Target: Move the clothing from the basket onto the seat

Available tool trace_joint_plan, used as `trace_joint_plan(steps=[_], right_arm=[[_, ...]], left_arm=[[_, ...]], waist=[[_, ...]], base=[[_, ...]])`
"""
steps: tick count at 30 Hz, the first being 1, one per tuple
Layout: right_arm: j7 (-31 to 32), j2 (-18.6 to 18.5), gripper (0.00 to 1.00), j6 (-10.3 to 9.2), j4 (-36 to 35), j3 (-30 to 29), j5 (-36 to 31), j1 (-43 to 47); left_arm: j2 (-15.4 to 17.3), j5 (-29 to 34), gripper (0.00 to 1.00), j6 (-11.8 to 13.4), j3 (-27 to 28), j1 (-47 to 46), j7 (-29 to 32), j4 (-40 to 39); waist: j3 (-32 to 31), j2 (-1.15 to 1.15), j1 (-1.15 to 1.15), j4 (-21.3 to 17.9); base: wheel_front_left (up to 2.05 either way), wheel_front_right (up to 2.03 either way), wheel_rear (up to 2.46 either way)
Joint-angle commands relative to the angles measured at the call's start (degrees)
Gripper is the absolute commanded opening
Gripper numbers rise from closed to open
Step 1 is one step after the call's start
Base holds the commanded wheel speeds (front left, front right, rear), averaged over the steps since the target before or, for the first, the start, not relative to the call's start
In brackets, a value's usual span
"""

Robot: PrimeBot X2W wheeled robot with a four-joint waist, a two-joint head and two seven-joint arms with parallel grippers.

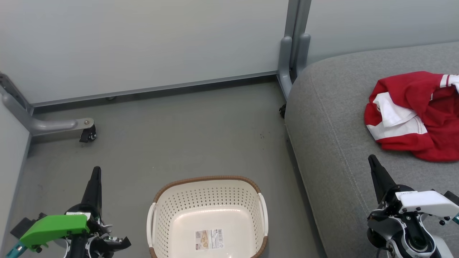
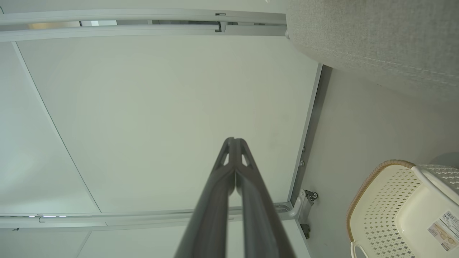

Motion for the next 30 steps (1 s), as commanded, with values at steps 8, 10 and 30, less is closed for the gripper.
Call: trace_joint_plan(steps=[8,10,30], right_arm=[[0.7,0.1,0.00,0.02,0.3,-0.4,1.8,-0.9],[0.7,0.2,0.00,0.03,0.3,-0.5,1.8,-0.9],[1.0,0.4,0.00,0.02,0.3,-0.9,1.3,-0.9]], left_arm=[[0.3,-1.9,0.00,-0.3,0.6,-1.1,0.6,0.2],[0.3,-1.9,0.00,-0.3,0.6,-1.1,0.5,0.2],[0.2,-1.7,0.00,-0.4,0.8,-1.2,0.6,0.2]], waist=[[0.3,0.00,0.00,0.0],[0.3,0.00,0.00,0.0],[0.3,0.00,0.00,0.0]], base=[[0.00,0.00,0.00],[0.00,0.00,0.00],[0.00,0.00,0.00]])
